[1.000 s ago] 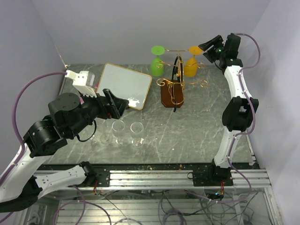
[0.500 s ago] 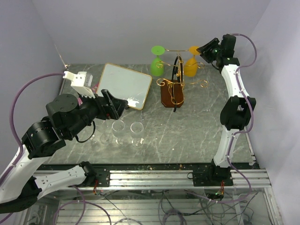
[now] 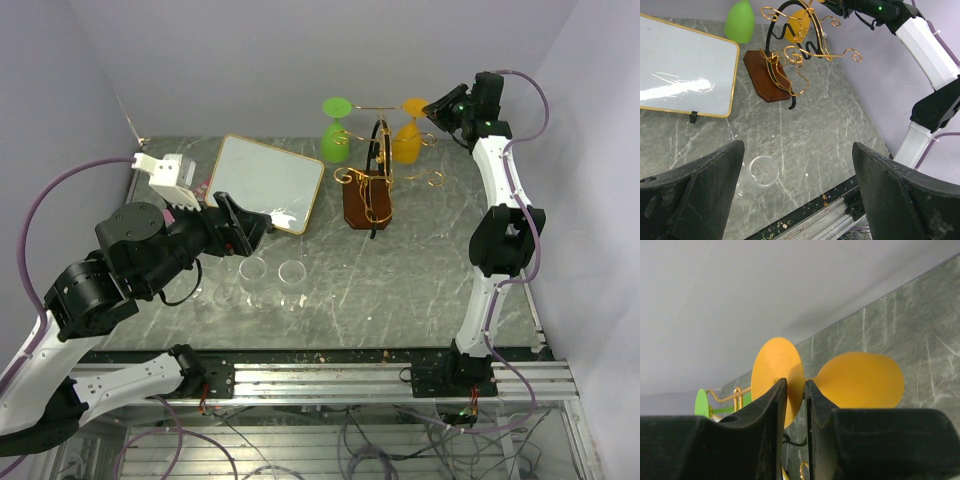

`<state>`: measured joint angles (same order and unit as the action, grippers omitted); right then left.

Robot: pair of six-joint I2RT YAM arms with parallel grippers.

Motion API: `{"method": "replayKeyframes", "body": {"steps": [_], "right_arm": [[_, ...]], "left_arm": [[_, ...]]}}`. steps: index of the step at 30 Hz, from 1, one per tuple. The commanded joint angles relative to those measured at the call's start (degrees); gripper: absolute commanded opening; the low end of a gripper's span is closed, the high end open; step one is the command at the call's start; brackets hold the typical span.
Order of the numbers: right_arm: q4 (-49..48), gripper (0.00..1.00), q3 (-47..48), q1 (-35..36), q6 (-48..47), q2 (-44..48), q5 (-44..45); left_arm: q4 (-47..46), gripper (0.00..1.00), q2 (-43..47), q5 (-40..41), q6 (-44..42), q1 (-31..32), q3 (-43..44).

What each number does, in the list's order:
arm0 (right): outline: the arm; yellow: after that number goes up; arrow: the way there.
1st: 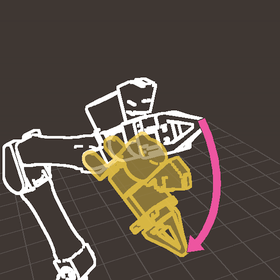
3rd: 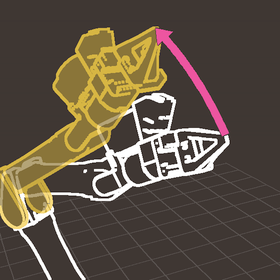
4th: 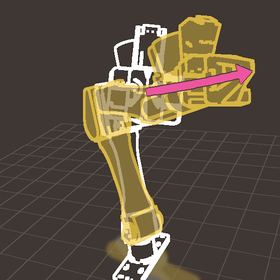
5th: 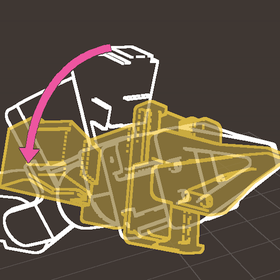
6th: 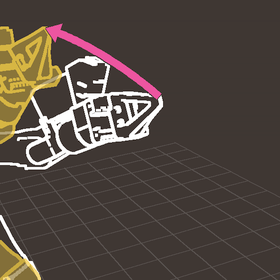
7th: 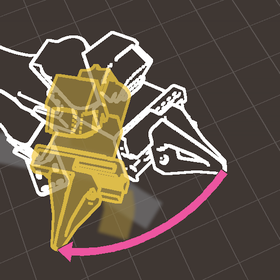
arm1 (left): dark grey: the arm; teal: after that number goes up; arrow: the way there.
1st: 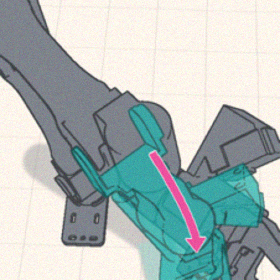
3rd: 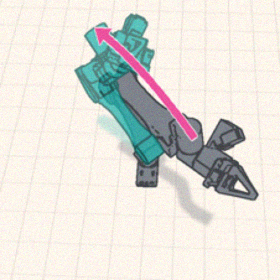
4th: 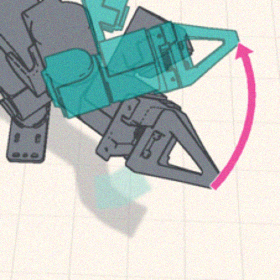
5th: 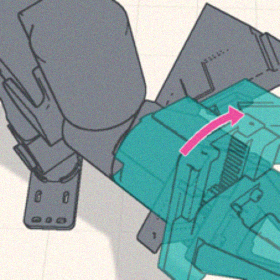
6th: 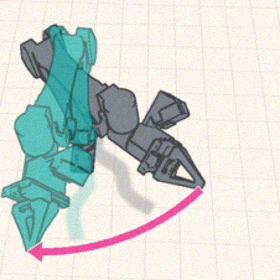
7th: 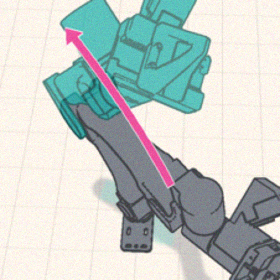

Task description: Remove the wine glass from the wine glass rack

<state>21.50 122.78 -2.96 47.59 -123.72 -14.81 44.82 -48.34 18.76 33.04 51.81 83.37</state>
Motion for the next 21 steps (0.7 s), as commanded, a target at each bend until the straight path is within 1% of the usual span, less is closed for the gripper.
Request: {"method": "replayKeyframes", "body": {"steps": [1,5,15,21], "right_arm": [[0.39,0.19,1.87,-0.03,-0.66,-0.86,0.30],[1.24,0.15,2.72,-0.03,-0.77,-0.87,0.62],[1.94,0.11,3.43,-0.03,-0.67,0.17,1.71],[0.69,0.03,3.05,-0.03,1.17,0.86,1.35]], "left_arm": [[-1.31,0.99,0.48,-0.48,0.36,0.02,-0.31],[-1.23,0.99,0.48,-0.48,0.28,-0.03,-0.23],[-1.49,0.99,0.44,-0.91,0.27,0.02,-0.18],[-1.27,0.99,0.44,-0.79,0.27,-0.03,-0.08]]}}
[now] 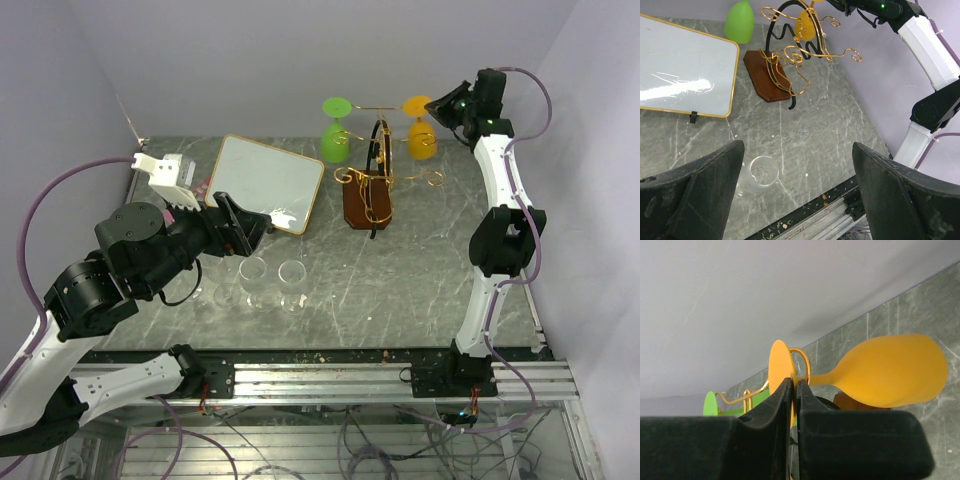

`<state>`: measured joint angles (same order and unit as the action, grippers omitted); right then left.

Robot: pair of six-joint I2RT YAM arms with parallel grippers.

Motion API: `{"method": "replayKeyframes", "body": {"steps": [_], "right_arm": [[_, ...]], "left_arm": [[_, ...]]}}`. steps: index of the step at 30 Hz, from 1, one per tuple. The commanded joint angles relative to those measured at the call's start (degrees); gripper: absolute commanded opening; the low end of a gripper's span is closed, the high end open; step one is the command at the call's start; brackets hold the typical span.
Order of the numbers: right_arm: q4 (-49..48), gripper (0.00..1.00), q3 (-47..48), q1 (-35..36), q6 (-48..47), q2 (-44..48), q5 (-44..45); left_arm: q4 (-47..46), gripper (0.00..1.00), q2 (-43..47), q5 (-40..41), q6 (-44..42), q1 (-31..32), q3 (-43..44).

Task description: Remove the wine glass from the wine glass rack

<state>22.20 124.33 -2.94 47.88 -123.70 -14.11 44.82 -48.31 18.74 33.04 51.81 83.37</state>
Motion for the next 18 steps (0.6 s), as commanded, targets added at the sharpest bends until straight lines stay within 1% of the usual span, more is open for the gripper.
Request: {"method": "replayKeyframes", "body": {"steps": [1,10,18], "right_arm": [[-0.21,0.03,1.72,-0.05,1.39,0.75,0.57],[-3.62,0.00,0.82,-0.05,7.68,0.37,-1.34],[-4.46,0.00,-0.16,-0.14,10.42,1.23,1.59]], "left_arm": [[-1.19,0.99,0.42,-0.81,0.20,-0.04,0.06],[-0.93,0.99,0.89,-0.51,0.45,-0.03,-0.05],[-0.44,0.99,0.96,-0.11,0.32,0.00,0.20]]}}
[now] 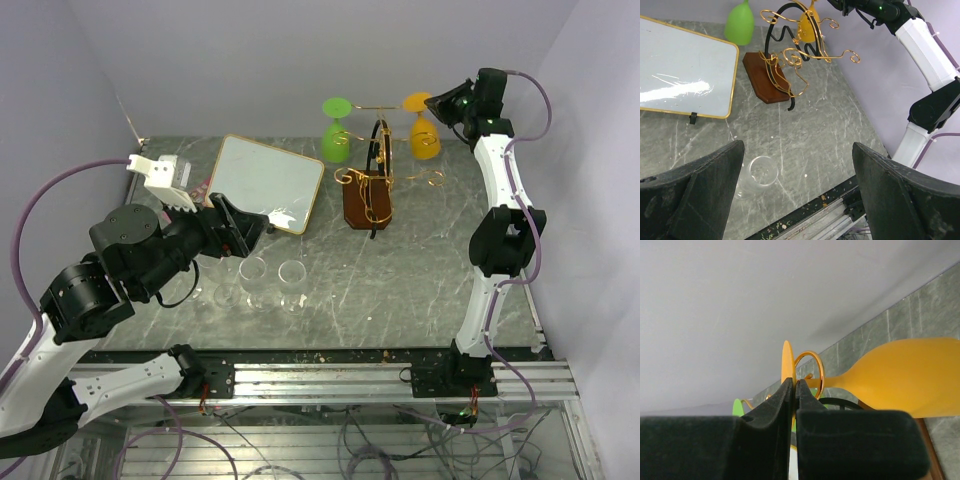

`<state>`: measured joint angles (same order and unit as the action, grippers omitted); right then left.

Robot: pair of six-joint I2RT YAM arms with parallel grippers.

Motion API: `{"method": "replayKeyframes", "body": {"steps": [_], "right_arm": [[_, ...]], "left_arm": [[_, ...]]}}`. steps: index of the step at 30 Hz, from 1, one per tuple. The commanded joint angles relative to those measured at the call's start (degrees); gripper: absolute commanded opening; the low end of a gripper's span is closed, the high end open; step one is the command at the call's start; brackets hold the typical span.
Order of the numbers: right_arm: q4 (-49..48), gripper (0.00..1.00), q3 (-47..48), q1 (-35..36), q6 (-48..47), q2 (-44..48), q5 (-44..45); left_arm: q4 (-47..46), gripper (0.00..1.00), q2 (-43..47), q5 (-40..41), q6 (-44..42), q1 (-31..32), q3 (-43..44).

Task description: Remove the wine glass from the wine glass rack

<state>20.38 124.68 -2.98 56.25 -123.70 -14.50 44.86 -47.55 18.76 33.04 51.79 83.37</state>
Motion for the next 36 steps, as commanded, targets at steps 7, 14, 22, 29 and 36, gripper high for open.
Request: {"method": "replayKeyframes", "body": {"steps": [7,14,22,29,36], "right_arm": [[-2.01,0.00,-1.53,-0.09,2.35,2.66,5.13],[-4.43,0.00,-3.11,-0.44,3.21,3.48,6.60],[-7.59,0.00,-1.13,-0.40,5.62,0.67,0.37],[-9.09,0.00,1.85,0.03,6.96,-1.30,-4.20],[-9.30,0.00,2.38,0.13,7.25,-1.79,-4.70]], "left_arm": [[-0.65,0.99,0.18,-0.15,0.36,0.03,0.04],[-0.43,0.99,0.15,-0.62,0.36,0.05,0.29],[0.20,0.99,1.24,-0.31,1.06,0.00,0.12],[-0.03,0.99,1.08,-0.80,1.15,0.04,0.12],[-0.07,0.99,1.18,-0.88,1.30,0.07,0.01]]}}
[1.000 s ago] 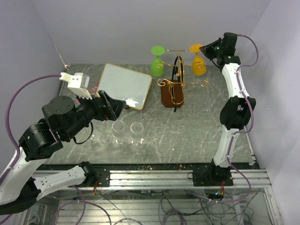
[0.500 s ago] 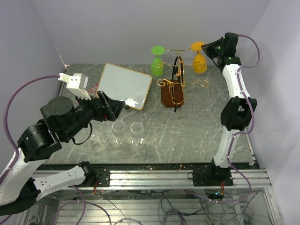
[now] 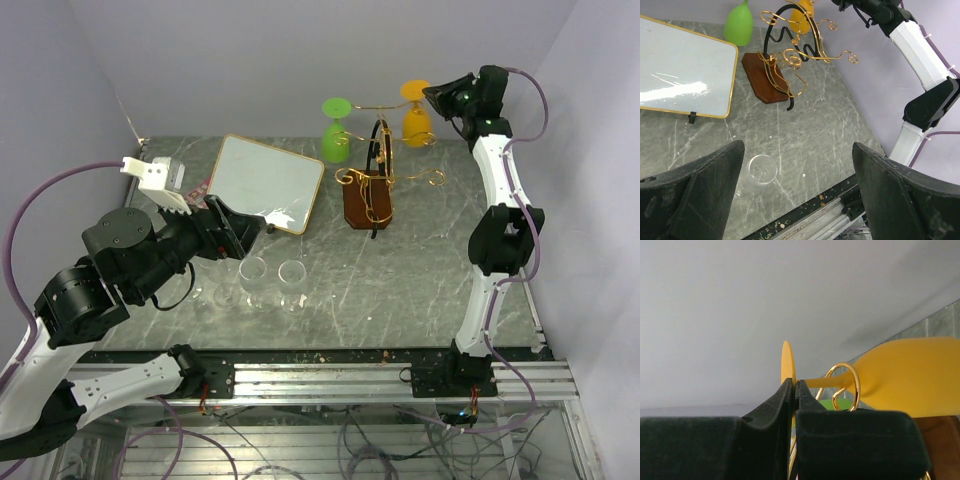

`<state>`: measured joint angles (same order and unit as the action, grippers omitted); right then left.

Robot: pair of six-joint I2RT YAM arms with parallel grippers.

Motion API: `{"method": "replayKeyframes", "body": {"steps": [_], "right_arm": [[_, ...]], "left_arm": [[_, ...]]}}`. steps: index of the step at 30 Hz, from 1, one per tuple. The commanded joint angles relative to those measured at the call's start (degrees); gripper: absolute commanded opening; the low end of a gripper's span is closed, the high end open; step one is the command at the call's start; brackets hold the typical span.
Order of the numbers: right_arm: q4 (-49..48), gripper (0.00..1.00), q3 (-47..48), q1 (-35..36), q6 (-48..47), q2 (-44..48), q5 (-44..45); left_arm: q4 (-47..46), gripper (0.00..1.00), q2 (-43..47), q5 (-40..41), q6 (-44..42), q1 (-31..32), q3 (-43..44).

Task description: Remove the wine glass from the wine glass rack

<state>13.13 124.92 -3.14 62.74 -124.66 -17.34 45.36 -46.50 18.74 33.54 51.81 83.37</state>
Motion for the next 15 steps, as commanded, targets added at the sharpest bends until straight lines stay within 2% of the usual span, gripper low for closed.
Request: {"method": "replayKeyframes", "body": {"steps": [1,15], "right_arm": [[-2.05,0.00,2.16,0.37,0.82,-0.92,-2.15],[-3.04,0.00,-4.57,0.76,2.94,5.03,-6.30]], "left_arm": [[-0.54,0.99,0.08,-0.90,0.82,-0.01,0.03],[-1.07,0.99,-0.43,-1.51,1.09,0.00,-0.32]]}}
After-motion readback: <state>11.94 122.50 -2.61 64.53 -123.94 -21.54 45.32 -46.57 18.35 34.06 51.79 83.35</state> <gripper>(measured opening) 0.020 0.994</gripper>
